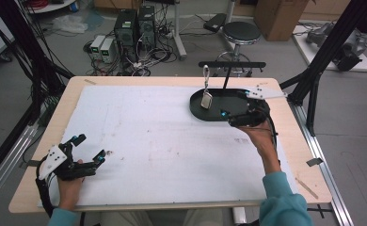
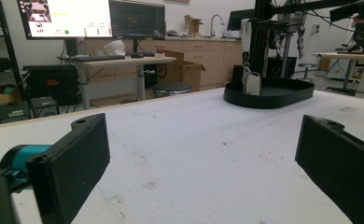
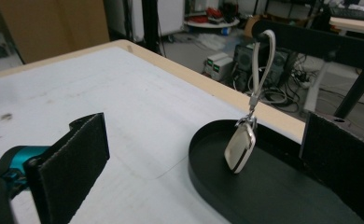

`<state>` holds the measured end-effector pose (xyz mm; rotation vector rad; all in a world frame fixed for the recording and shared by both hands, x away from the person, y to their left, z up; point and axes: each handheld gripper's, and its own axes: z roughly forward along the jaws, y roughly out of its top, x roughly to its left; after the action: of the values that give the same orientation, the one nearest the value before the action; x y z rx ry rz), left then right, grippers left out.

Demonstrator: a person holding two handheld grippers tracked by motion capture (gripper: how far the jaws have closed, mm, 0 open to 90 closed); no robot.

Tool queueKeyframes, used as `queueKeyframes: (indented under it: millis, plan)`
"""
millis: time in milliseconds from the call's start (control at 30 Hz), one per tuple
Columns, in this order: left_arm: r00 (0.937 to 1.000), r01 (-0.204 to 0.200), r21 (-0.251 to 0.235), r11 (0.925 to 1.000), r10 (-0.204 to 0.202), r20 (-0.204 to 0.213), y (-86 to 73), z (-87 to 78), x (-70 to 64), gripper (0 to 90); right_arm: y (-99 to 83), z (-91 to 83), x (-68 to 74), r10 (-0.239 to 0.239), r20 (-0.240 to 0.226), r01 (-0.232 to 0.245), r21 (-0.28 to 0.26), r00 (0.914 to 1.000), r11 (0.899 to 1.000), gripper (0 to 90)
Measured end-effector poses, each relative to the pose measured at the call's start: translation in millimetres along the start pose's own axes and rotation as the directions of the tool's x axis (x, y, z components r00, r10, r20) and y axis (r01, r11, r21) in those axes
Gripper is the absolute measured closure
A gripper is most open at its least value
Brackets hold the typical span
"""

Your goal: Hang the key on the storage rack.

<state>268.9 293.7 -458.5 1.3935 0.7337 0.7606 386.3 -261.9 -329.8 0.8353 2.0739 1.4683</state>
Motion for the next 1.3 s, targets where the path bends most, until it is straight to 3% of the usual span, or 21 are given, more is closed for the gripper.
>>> queueKeyframes:
  millis: [200,367,600,733,900,1067,1167,1200,1300]
  plan:
    - [1.0000,-0.003,0.001,1.0000,0.003,0.000,-0.1,-0.2,-0.6,3.4,-30.0,-20.3,6.4,0.018,0.000,-0.018,-0.020,0.9998,1.000,0.7]
    - [1.0000,-0.008,-0.001,1.0000,0.008,0.001,-0.1,-0.4,-0.8,3.5,-52.1,-33.1,9.4,0.019,0.022,-0.017,-0.102,0.9996,0.995,0.7]
    - [0.9999,-0.012,-0.002,0.9999,0.012,-0.001,-0.2,-0.5,-1.3,3.4,-95.0,-42.2,18.4,0.063,0.054,-0.049,-0.230,0.9965,0.972,0.7]
    - [0.9999,-0.012,-0.002,0.9999,0.012,-0.001,-0.1,-0.8,-1.1,3.5,-111.9,-40.4,22.6,0.052,0.102,-0.027,-0.233,0.9934,0.972,0.7]
    - [0.9999,-0.012,-0.001,0.9999,0.012,-0.001,-0.1,-0.5,-1.1,3.5,-121.4,-40.0,23.8,0.030,0.106,-0.004,-0.245,0.9939,0.970,0.7]
    - [0.9999,-0.013,-0.007,0.9999,0.013,-0.002,-0.2,-0.6,-1.8,3.4,-132.3,-33.4,20.9,0.080,0.102,-0.052,-0.259,0.9916,0.964,0.7]
    - [0.9999,-0.013,-0.008,0.9999,0.013,-0.002,-0.2,-0.6,-1.8,3.4,-139.6,-27.4,22.8,0.083,0.098,-0.059,-0.225,0.9917,0.973,0.8]
    - [0.9999,-0.012,-0.005,0.9999,0.012,-0.003,-0.2,-0.5,-1.6,3.5,-138.8,-28.1,22.7,0.066,0.097,-0.041,-0.238,0.9931,0.971,0.8]
    - [0.9999,-0.012,-0.001,0.9999,0.012,-0.002,-0.2,-0.6,-1.1,3.5,-140.1,-27.1,20.5,0.087,0.096,-0.064,-0.226,0.9916,0.972,0.7]
